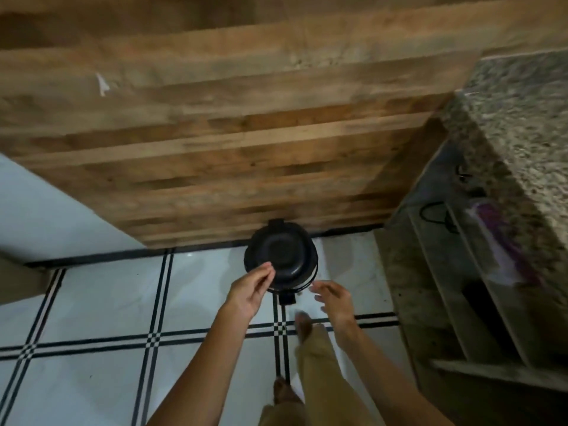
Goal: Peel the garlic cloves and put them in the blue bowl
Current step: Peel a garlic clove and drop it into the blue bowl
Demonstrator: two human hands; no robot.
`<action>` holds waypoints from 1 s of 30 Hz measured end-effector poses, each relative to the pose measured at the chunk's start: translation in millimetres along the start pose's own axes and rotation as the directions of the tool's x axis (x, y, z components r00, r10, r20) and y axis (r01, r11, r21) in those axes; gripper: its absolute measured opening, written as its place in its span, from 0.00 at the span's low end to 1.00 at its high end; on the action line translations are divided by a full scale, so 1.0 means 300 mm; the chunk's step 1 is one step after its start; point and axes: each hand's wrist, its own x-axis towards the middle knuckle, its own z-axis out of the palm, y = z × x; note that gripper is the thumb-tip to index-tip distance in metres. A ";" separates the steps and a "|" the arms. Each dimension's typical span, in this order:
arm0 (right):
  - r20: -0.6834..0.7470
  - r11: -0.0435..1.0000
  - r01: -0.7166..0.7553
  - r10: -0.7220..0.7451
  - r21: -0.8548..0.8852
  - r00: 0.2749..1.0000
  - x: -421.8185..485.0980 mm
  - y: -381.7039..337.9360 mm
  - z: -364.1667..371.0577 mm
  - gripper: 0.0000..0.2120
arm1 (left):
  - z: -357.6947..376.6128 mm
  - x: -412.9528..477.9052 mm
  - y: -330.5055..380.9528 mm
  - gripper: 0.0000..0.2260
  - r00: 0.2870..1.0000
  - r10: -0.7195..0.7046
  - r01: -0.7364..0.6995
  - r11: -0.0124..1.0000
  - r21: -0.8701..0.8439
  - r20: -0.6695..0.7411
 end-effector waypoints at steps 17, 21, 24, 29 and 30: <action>0.194 0.817 -0.477 0.436 0.324 0.879 0.630 0.131 0.323 0.17 | -0.079 0.774 -0.090 0.18 0.990 -0.072 0.082 0.993 0.081 -0.118; 0.182 0.784 -0.451 0.414 0.426 0.892 0.821 0.223 0.365 0.17 | -0.069 0.977 -0.134 0.19 0.985 -0.067 0.080 0.994 0.072 -0.160; 0.167 0.814 -0.435 0.402 0.385 0.900 0.933 0.274 0.392 0.17 | -0.068 1.100 -0.149 0.19 0.982 -0.013 0.041 0.989 0.144 -0.190; 0.220 0.850 -0.457 0.409 0.261 0.886 0.977 0.293 0.408 0.18 | -0.092 1.165 -0.137 0.14 0.972 0.037 0.043 0.942 0.332 -0.231; 0.227 0.851 -0.452 0.401 0.266 0.888 0.967 0.288 0.410 0.18 | -0.092 1.153 -0.131 0.13 0.973 0.037 0.049 0.931 0.362 -0.226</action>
